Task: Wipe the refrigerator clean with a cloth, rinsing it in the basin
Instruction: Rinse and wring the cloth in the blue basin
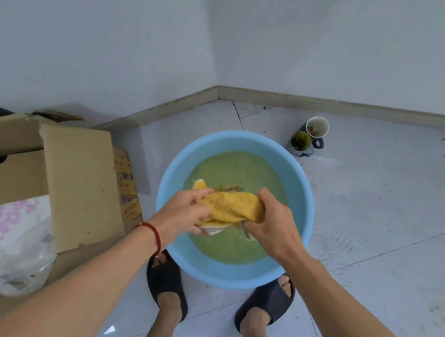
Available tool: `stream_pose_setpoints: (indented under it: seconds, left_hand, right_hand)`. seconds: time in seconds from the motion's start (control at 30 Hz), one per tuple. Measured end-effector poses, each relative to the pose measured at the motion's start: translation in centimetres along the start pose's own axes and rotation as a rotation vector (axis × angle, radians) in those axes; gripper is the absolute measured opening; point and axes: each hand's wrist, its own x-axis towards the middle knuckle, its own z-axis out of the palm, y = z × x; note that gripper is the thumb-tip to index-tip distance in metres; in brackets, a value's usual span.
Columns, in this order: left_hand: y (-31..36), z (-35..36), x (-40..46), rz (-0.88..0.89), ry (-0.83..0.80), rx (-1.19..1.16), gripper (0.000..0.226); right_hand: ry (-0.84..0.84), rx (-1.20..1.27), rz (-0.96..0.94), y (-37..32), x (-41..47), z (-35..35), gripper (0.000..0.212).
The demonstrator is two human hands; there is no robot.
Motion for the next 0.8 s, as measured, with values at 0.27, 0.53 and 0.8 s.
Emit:
stream_pose_setpoints:
  seconds: [0.27, 0.53, 0.8]
  left_hand:
    - [-2.0, 4.1, 1.5, 0.265, -0.02, 0.411, 0.103]
    - [0.4, 4.7, 2.4, 0.668, 0.07, 0.66, 0.025]
    - [1.8, 2.3, 3.3, 1.294, 0.036, 1.266, 0.021]
  right_hand:
    - [-0.101, 0.594, 0.102, -1.2, -0.6, -2.6, 0.055]
    - [-0.174, 1.063, 0.378, -1.0, -0.7, -5.1, 0.039]
    - [-0.759, 1.164, 0.433, -1.3, -1.1, -2.4, 0.091]
